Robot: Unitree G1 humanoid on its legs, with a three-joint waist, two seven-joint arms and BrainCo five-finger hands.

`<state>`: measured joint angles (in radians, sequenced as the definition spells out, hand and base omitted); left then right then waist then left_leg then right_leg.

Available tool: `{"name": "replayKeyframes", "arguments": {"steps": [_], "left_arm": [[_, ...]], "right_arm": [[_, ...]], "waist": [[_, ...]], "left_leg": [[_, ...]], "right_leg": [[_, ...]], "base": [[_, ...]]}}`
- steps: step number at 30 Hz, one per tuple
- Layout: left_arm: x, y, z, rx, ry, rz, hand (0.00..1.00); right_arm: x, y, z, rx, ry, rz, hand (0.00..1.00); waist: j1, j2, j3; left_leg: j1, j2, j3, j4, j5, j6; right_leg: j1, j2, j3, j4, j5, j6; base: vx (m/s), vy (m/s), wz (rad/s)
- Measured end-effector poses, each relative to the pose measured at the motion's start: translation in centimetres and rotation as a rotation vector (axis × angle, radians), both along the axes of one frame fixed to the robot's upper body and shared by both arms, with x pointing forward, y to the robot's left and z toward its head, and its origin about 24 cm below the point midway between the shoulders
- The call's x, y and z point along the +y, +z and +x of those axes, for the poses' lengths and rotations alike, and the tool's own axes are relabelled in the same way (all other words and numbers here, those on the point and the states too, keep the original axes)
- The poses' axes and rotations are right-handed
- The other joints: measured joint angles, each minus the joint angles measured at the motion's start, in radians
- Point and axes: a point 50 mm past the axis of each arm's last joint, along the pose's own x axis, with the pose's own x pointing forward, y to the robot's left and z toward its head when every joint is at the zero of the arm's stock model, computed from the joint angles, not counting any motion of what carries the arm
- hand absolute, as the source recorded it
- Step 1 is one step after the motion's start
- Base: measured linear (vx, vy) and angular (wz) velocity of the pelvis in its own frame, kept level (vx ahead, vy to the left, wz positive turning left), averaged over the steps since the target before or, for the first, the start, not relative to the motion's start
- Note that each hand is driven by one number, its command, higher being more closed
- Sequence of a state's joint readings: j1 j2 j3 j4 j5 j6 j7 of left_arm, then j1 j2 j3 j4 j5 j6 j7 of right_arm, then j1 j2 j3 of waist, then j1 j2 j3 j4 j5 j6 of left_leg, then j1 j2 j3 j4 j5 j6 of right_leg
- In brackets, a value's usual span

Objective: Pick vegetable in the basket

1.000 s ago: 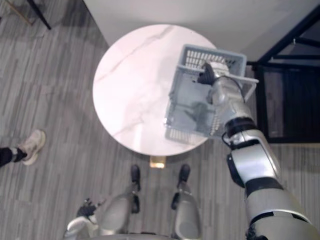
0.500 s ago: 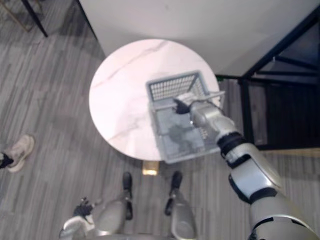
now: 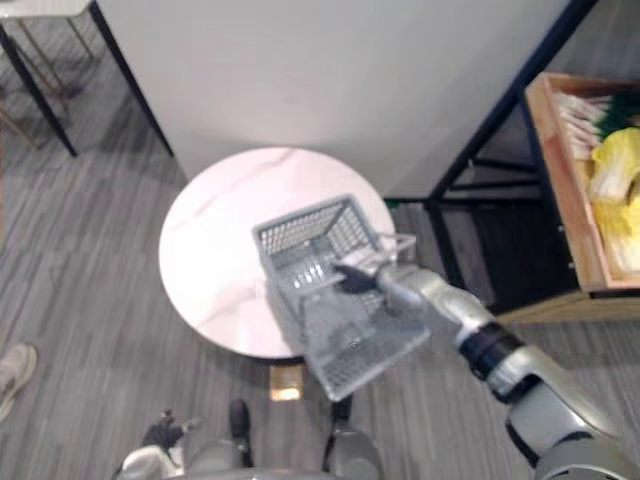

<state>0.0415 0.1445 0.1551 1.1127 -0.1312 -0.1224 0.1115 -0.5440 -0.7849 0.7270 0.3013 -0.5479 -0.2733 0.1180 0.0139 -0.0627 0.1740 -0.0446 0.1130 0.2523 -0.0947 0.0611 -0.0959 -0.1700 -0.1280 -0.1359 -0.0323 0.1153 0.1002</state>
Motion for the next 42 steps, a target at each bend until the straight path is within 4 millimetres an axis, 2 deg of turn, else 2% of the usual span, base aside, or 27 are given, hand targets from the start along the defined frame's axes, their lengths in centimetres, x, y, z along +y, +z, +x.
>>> {"name": "replayKeyframes", "arguments": {"steps": [6, 8, 12, 13, 16, 17, 19, 22, 23, 24, 25, 26, 27, 28, 29, 30, 31, 32, 33, 34, 35, 36, 37, 38, 39, 41, 42], "left_arm": [[0.1, -0.2, -0.8, 0.03, -0.009, 0.009, 0.0], [0.3, -0.4, -1.6, 0.051, 0.009, 0.011, 0.0], [0.7, -0.8, -4.0, 0.122, 0.051, 0.012, 0.0], [0.9, -0.8, -4.3, 0.128, 0.07, 0.013, 0.0], [1.1, -1.0, -5.4, 0.161, 0.115, 0.005, 0.0], [1.2, -1.1, -5.8, 0.171, 0.138, 0.002, 0.0], [1.3, -1.1, -6.5, 0.183, 0.157, 0.002, 0.0], [1.6, -1.1, -6.7, 0.194, 0.145, 0.011, 0.0], [2.1, -0.9, -6.6, 0.196, 0.132, 0.029, 0.0], [2.8, -0.7, -6.4, 0.199, 0.099, 0.059, 0.0], [3.3, -0.5, -6.2, 0.19, 0.084, 0.073, 0.0], [3.7, -0.3, -6.0, 0.191, 0.019, 0.094, 0.0], [3.6, -0.3, -5.8, 0.195, -0.001, 0.095, 0.0], [3.8, -0.2, -5.7, 0.19, 0.006, 0.106, 0.0], [3.8, -0.1, -5.5, 0.186, 0.004, 0.113, 0.0], [3.8, -0.2, -5.7, 0.195, -0.009, 0.115, 0.0], [4.2, 0.0, -5.4, 0.193, -0.044, 0.139, 0.0], [4.4, 0.2, -5.0, 0.19, -0.067, 0.145, 0.0], [4.1, 0.0, -5.4, 0.2, -0.061, 0.13, 0.0], [4.0, 0.0, -5.2, 0.192, -0.066, 0.124, 0.0], [3.7, -0.1, -5.2, 0.197, -0.095, 0.118, 0.0], [3.6, -0.2, -5.2, 0.2, -0.11, 0.114, 0.0], [3.3, -0.3, -5.2, 0.205, -0.137, 0.107, 0.0], [3.1, -0.3, -5.0, 0.2, -0.152, 0.103, 0.0], [3.0, -0.3, -4.5, 0.189, -0.163, 0.1, 0.0], [2.8, -0.3, -4.1, 0.184, -0.168, 0.09, 0.0], [2.1, -0.6, -4.0, 0.186, -0.168, 0.072, 0.0]], "right_arm": [[-3.5, -0.7, -3.0, 0.028, -0.085, 0.033, 1.0], [-4.1, -0.6, -4.1, 0.026, -0.089, 0.042, 1.0], [-4.9, -0.7, -6.5, 0.042, -0.081, 0.046, 1.0], [-4.9, -0.7, -6.5, 0.041, -0.078, 0.047, 1.0], [-4.7, -0.5, -6.6, 0.029, -0.069, 0.055, 1.0], [-4.6, -0.4, -6.7, 0.017, -0.067, 0.067, 1.0], [-4.6, -0.2, -6.8, -0.007, -0.088, 0.112, 1.0], [-5.7, -0.8, -8.1, -0.012, -0.197, 0.198, 1.0], [-5.8, -0.6, -8.6, -0.023, -0.222, 0.227, 1.0], [-5.8, -0.4, -9.1, -0.041, -0.239, 0.256, 1.0], [-5.7, -0.3, -9.4, -0.05, -0.245, 0.271, 1.0], [-5.6, -0.3, -9.4, -0.065, -0.264, 0.287, 1.0], [-5.4, -0.4, -9.2, -0.068, -0.276, 0.291, 1.0], [-5.1, -0.4, -8.8, -0.073, -0.267, 0.289, 1.0], [-5.0, -0.4, -8.7, -0.075, -0.263, 0.28, 1.0], [-5.1, -0.5, -8.8, -0.074, -0.266, 0.274, 1.0], [-5.3, -0.6, -8.6, -0.078, -0.273, 0.27, 1.0], [-5.3, -0.1, -7.9, -0.104, -0.27, 0.269, 1.0], [-5.2, 0.1, -7.6, -0.123, -0.268, 0.261, 1.0], [-5.1, 0.1, -7.3, -0.135, -0.264, 0.251, 1.0], [-5.3, 0.0, -7.4, -0.132, -0.27, 0.244, 1.0], [-5.3, -0.2, -7.4, -0.132, -0.275, 0.24, 1.0], [-5.4, -0.3, -7.4, -0.135, -0.275, 0.224, 1.0], [-5.3, -0.2, -7.4, -0.139, -0.27, 0.218, 1.0], [-5.3, -0.2, -7.4, -0.142, -0.265, 0.212, 1.0], [-5.3, 0.0, -7.3, -0.148, -0.263, 0.206, 1.0], [-5.4, 0.1, -7.2, -0.151, -0.261, 0.202, 1.0]], "waist": [[-0.025, 0.007, -0.01], [-0.043, 0.008, -0.011], [-0.051, 0.008, -0.056], [-0.055, 0.005, -0.058], [-0.049, 0.008, -0.056], [-0.038, 0.013, -0.053], [-0.036, 0.013, -0.052], [-0.055, -0.013, -0.045], [-0.074, -0.028, -0.044], [-0.099, -0.05, -0.047], [-0.103, -0.066, -0.048], [-0.112, -0.054, -0.052], [-0.111, -0.04, -0.045], [-0.097, -0.02, -0.03], [-0.093, -0.017, -0.02], [-0.095, -0.024, -0.021], [-0.091, -0.049, -0.036], [-0.095, -0.051, -0.035], [-0.082, -0.027, -0.045], [-0.082, -0.031, -0.045], [-0.097, -0.03, -0.05], [-0.096, -0.03, -0.055], [-0.092, -0.042, -0.07], [-0.093, -0.047, -0.073], [-0.095, -0.053, -0.077], [-0.092, -0.055, -0.081], [-0.092, -0.038, -0.086]], "left_leg": [[0.012, 0.003, 0.012, 0.0, -0.005, -0.003], [0.022, 0.004, 0.014, 0.0, -0.01, -0.005], [0.038, 0.008, 0.046, 0.004, -0.027, -0.007], [0.031, 0.015, 0.048, 0.036, -0.046, -0.007], [-0.019, 0.059, 0.063, 0.239, -0.16, -0.009], [-0.034, 0.082, 0.049, 0.318, -0.204, -0.009], [-0.042, 0.089, -0.025, 0.38, -0.257, -0.019], [-0.041, 0.08, 0.001, 0.418, -0.294, -0.018], [-0.057, 0.066, 0.025, 0.43, -0.299, -0.013], [-0.098, 0.051, 0.055, 0.462, -0.307, 0.005], [-0.12, 0.035, 0.072, 0.482, -0.308, 0.018], [-0.136, 0.026, 0.106, 0.442, -0.298, 0.067], [-0.136, 0.056, 0.185, 0.411, -0.277, 0.087], [-0.129, 0.097, 0.249, 0.407, -0.272, 0.089], [-0.101, 0.127, 0.316, 0.406, -0.272, 0.09], [-0.077, 0.127, 0.339, 0.409, -0.273, 0.092], [-0.055, 0.13, 0.417, 0.44, -0.287, 0.109], [-0.058, 0.138, 0.451, 0.44, -0.313, 0.122], [-0.051, 0.15, 0.455, 0.38, -0.3, 0.118], [-0.007, 0.149, 0.568, 0.325, -0.251, 0.11], [0.01, 0.144, 0.623, 0.313, -0.239, 0.115], [0.015, 0.146, 0.657, 0.314, -0.238, 0.115], [0.011, 0.152, 0.717, 0.325, -0.238, 0.114], [0.004, 0.162, 0.754, 0.336, -0.237, 0.112], [-0.009, 0.182, 0.799, 0.355, -0.231, 0.11], [-0.016, 0.215, 0.862, 0.396, -0.224, 0.108], [-0.021, 0.244, 0.886, 0.431, -0.223, 0.105]], "right_leg": [[0.005, 0.004, 0.011, -0.001, 0.0, 0.0], [0.016, 0.005, 0.012, -0.005, 0.0, 0.0], [0.019, 0.013, 0.041, -0.014, 0.0, 0.0], [0.022, 0.015, 0.046, -0.011, -0.001, -0.001], [0.021, 0.034, 0.08, 0.034, -0.014, -0.012], [0.011, 0.051, 0.104, 0.072, -0.029, -0.015], [-0.017, 0.071, 0.139, 0.138, -0.055, -0.016], [-0.038, 0.063, 0.187, 0.159, -0.065, 0.001], [-0.061, 0.051, 0.217, 0.151, -0.056, 0.014], [-0.102, 0.044, 0.257, 0.139, -0.039, 0.029], [-0.133, 0.034, 0.286, 0.133, -0.036, 0.033], [-0.134, 0.019, 0.258, 0.045, -0.049, 0.02], [-0.166, 0.012, 0.156, 0.061, -0.085, -0.044], [-0.225, 0.012, 0.033, 0.237, -0.078, -0.137], [-0.231, -0.021, -0.097, 0.475, -0.107, -0.181], [-0.206, -0.052, -0.145, 0.555, -0.112, -0.19], [-0.17, -0.1, -0.222, 0.601, -0.127, -0.2], [-0.151, -0.041, -0.247, 0.48, -0.079, -0.232], [-0.123, 0.006, -0.215, 0.39, -0.059, -0.221], [-0.12, -0.018, -0.231, 0.494, -0.127, -0.228], [-0.083, -0.068, -0.25, 0.576, -0.17, -0.178], [-0.061, -0.09, -0.252, 0.578, -0.173, -0.156], [-0.024, -0.125, -0.249, 0.535, -0.162, -0.108], [0.005, -0.132, -0.249, 0.464, -0.161, -0.052], [0.028, -0.125, -0.251, 0.35, -0.163, -0.01], [0.052, -0.086, -0.266, 0.211, -0.172, 0.001], [0.064, -0.056, -0.263, 0.134, -0.168, 0.007]], "base": [[0.02, -0.006, -0.05], [0.03, -0.005, -0.07], [0.04, -0.006, -0.2], [0.04, -0.013, -0.23], [0.0, -0.028, -0.36], [-0.04, -0.042, -0.68], [-0.06, 0.002, -0.59], [-0.1, 0.079, -0.42], [-0.13, 0.136, -0.57], [-0.13, 0.157, -0.7], [-0.16, 0.184, -1.02], [-0.21, 0.167, -1.28], [-0.23, 0.157, -1.71], [-0.23, 0.143, -1.89], [-0.12, 0.113, -1.6], [-0.08, 0.133, -1.64], [-0.12, 0.097, -1.68], [-0.18, 0.111, -1.91], [-0.25, 0.047, -2.07], [-0.17, 0.012, -1.86], [-0.13, -0.004, -1.72], [-0.09, -0.029, -1.58], [-0.09, -0.12, -1.46], [-0.11, -0.225, -1.62], [-0.09, -0.254, -1.22], [-0.08, -0.302, -1.12], [-0.08, -0.369, -0.94]]}}
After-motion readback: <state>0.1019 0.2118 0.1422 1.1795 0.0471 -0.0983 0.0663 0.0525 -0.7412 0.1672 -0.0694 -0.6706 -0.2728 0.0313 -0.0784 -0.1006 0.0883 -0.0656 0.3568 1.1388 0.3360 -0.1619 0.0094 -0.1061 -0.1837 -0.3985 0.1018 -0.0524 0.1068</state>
